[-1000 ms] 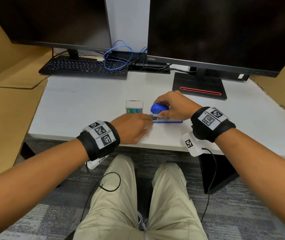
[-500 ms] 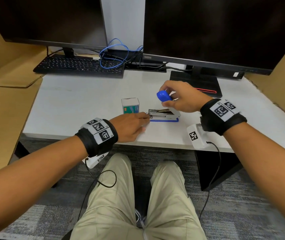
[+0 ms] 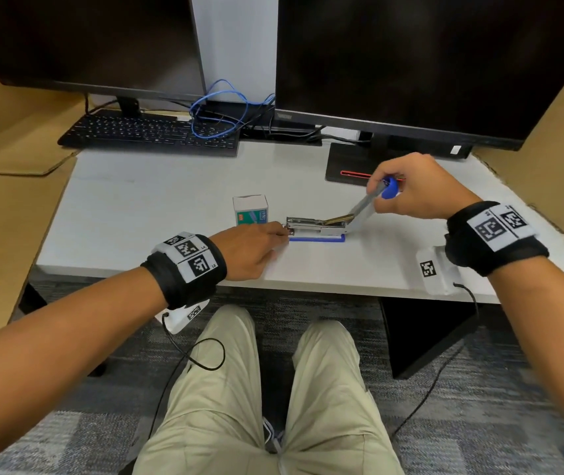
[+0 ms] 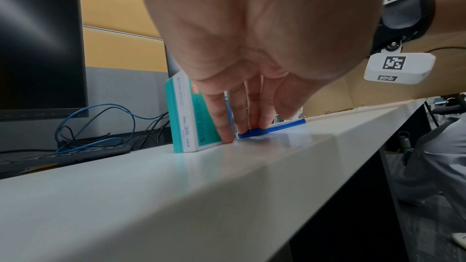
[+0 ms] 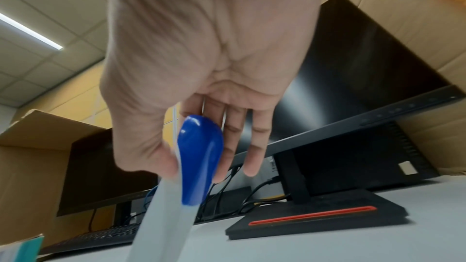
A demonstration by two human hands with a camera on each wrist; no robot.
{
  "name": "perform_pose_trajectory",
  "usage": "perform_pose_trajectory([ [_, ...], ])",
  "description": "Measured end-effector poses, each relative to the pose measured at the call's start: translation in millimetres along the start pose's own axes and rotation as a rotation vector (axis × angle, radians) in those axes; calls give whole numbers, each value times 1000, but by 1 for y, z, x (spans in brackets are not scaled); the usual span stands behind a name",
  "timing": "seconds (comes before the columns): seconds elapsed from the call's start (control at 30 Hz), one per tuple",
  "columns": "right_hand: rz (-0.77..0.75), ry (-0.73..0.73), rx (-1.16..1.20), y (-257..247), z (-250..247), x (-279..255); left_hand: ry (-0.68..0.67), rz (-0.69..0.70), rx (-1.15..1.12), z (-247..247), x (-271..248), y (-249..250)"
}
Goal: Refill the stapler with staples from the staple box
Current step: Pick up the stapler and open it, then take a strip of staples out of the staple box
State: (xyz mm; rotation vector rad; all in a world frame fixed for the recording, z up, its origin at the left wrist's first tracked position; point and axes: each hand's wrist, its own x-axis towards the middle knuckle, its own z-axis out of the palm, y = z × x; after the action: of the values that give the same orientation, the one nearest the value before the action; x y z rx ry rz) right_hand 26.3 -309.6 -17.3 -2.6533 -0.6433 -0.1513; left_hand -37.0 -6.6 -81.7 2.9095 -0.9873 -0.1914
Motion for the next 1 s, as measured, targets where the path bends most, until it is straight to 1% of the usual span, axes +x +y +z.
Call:
perform_pose_trajectory([
  [0.07, 23, -41, -27, 12, 1, -4, -1, -4, -5, 0, 0, 0],
  [0.17, 26, -165, -63, 29, 9, -12, 3, -4, -12, 0, 0, -1],
  [0.2, 29, -184, -56, 34, 14, -16, 4, -3, -15, 0, 1, -1],
  [0.3, 57, -128, 25, 43, 26, -22, 9, 5, -14, 1, 1, -2],
  [0.37, 54, -119, 33, 43, 29, -20, 10, 10, -20, 1, 1, -3],
  [0.5, 54, -184, -12, 42, 28, -14, 3, -1, -18, 0, 2, -3],
  [0.77, 84, -305, -220, 28, 25, 5, -56, -10, -17, -7, 7, -4],
  [0.9, 81, -346, -257, 17, 21, 13, -102, -20, -51, -14, 7, -1],
  [0.97, 61, -339, -249, 11, 21, 17, -71, -37, -72, -19, 6, 0],
  [1.0, 44, -321, -234, 6, 21, 20, -20, -51, -81, -23, 5, -1],
])
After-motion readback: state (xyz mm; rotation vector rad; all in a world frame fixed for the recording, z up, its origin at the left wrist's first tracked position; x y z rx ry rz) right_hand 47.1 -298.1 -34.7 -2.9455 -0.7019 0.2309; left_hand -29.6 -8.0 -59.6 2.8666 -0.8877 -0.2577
